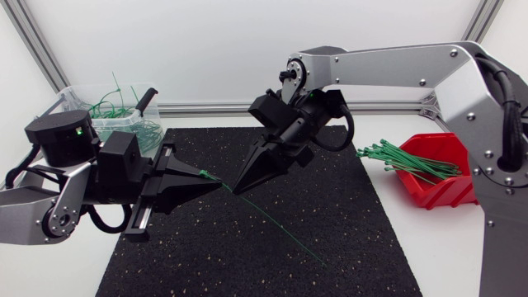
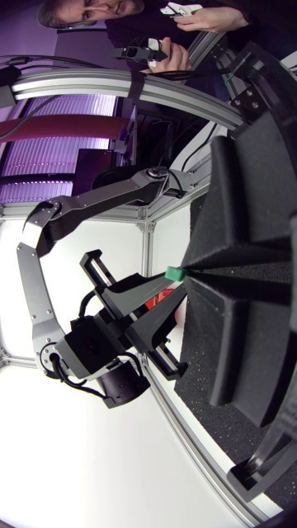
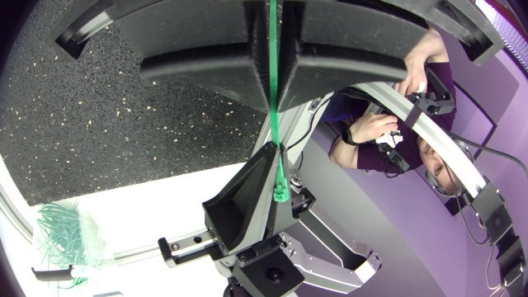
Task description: Take a green cable tie from the red box, thread the tail through the head to close it, then place it in the transparent bin on the left.
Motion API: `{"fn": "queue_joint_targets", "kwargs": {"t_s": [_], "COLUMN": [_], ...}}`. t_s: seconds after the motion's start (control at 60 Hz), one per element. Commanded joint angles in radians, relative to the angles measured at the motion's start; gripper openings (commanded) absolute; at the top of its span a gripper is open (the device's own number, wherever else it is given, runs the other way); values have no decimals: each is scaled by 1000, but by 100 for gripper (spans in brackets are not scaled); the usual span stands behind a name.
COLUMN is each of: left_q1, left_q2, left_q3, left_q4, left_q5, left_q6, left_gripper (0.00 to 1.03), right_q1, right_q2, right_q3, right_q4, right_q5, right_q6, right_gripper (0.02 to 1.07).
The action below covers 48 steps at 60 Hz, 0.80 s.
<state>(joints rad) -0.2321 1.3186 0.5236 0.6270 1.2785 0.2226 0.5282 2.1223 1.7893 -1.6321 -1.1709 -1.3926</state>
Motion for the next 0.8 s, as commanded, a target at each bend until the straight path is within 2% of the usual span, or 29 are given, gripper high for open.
{"fn": "queue_joint_targets", "kwargs": {"t_s": [0.0,0.067,0.133,0.217,0.3,0.383,0.483,0.55,0.783], "left_q1": [-6,-4,7,17,22,33,60,74,120], "left_q2": [25,36,37,37,37,42,44,42,27], "left_q3": [41,55,61,61,64,75,85,99,118], "left_q4": [14,13,13,13,11,5,-7,-50,-133], "left_q5": [38,50,55,56,59,61,67,68,70], "left_q6": [-37,-62,-72,-74,-77,-91,-106,-108,-108], "left_gripper": [4,4,4,4,4,4,4,4,4], "right_q1": [0,0,-2,-5,-8,-13,-13,-4,12], "right_q2": [34,38,39,38,33,-1,-104,-174,-303], "right_q3": [-10,-5,-1,-1,-13,-56,-192,-283,-412], "right_q4": [-14,-14,-11,-6,38,161,477,626,810], "right_q5": [-7,-6,1,7,27,80,218,303,433], "right_q6": [-22,-2,26,50,102,208,425,492,570], "right_gripper": [16,38,53,56,72,76,82,85,85]}}
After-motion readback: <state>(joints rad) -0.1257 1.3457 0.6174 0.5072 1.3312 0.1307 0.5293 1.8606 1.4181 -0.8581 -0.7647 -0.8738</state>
